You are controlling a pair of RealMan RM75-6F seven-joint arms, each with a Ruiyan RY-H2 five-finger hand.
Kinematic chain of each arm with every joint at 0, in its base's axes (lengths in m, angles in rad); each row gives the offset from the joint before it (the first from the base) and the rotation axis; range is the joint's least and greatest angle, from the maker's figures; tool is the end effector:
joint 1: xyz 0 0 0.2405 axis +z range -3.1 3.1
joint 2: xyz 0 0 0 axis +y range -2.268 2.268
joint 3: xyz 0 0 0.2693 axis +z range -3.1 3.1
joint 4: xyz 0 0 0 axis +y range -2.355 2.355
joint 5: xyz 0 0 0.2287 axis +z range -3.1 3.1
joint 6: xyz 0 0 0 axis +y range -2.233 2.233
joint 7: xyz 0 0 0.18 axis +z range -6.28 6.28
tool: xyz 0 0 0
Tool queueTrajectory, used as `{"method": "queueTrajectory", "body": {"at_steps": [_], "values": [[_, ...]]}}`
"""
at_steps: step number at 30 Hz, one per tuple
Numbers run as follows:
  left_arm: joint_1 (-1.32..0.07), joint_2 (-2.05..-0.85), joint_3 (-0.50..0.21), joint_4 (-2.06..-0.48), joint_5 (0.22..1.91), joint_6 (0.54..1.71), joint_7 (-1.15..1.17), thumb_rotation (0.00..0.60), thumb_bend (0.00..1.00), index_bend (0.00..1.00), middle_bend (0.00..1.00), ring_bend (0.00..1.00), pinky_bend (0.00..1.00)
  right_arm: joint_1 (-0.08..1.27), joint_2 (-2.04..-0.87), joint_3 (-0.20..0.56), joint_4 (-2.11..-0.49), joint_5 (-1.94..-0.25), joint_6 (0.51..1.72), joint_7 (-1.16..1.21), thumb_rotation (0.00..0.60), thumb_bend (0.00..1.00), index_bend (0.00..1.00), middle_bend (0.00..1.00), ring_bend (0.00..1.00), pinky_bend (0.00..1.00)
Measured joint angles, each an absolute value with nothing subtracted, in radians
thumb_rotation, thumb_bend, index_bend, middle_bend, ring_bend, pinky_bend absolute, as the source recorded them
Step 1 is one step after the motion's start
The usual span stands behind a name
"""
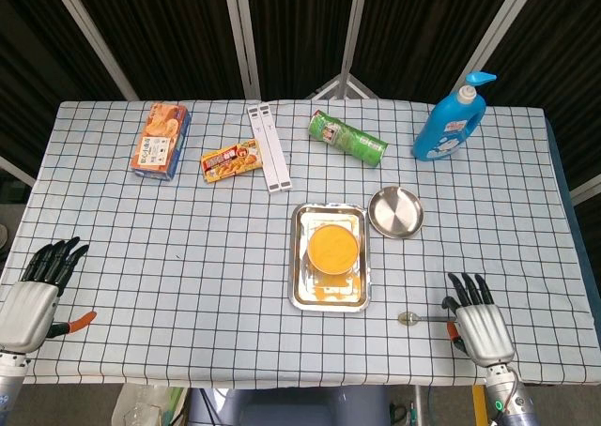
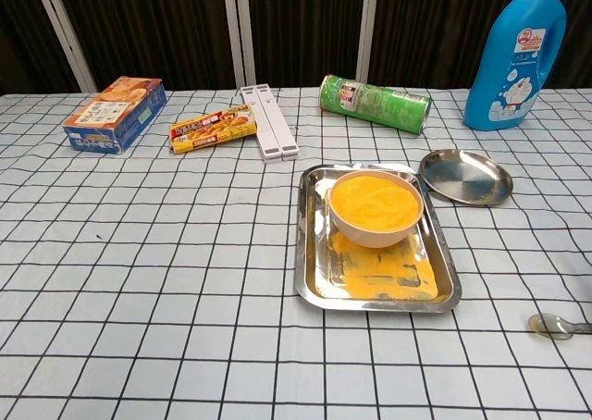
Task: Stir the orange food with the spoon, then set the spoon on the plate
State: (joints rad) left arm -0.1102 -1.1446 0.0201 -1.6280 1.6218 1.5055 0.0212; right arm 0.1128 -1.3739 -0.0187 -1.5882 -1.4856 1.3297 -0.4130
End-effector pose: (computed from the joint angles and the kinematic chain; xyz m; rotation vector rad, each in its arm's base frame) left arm -0.3037 0.2092 0.1210 -1.5260 -0.8883 -0.9730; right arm -0.3068 -0.2049 0.0254 1.6394 -0.8858 0.6707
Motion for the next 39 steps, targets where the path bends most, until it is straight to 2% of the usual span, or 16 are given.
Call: {"method": "queueTrajectory", "body": {"at_steps": [14, 28, 33, 39], "values": [[-0.116, -1.147, 0.019, -1.625, 1.621, 1.495, 0.021, 0.600, 0.00, 0.00, 0.00, 0.00, 0.00, 0.127, -1.499, -0.007, -1.433, -1.444, 1.304, -0.471, 0.600, 0.47, 0.46, 0.15, 0.02, 0.00], [-0.117, -1.147, 0.018, -1.623, 1.622, 1.494, 0.018, 0.600, 0.00, 0.00, 0.00, 0.00, 0.00, 0.122, -1.531, -0.011, -1.376, -1.428, 1.304, -0.483, 0.600, 0.45, 0.46, 0.15, 0.02, 0.00], [-0.117, -1.147, 0.019, -1.623, 1.624, 1.494, 0.017, 0.600, 0.00, 0.00, 0.00, 0.00, 0.00, 0.118, -1.542, -0.017, -1.353, -1.431, 1.307, -0.480, 0.600, 0.45, 0.51, 0.17, 0.03, 0.00], [-0.117, -1.146, 0.018, -1.623, 1.623, 1.493, 0.016, 0.600, 0.00, 0.00, 0.00, 0.00, 0.00, 0.118, -1.556, -0.019, -1.325, -1.431, 1.306, -0.472, 0.600, 0.45, 0.51, 0.18, 0.03, 0.00]]}}
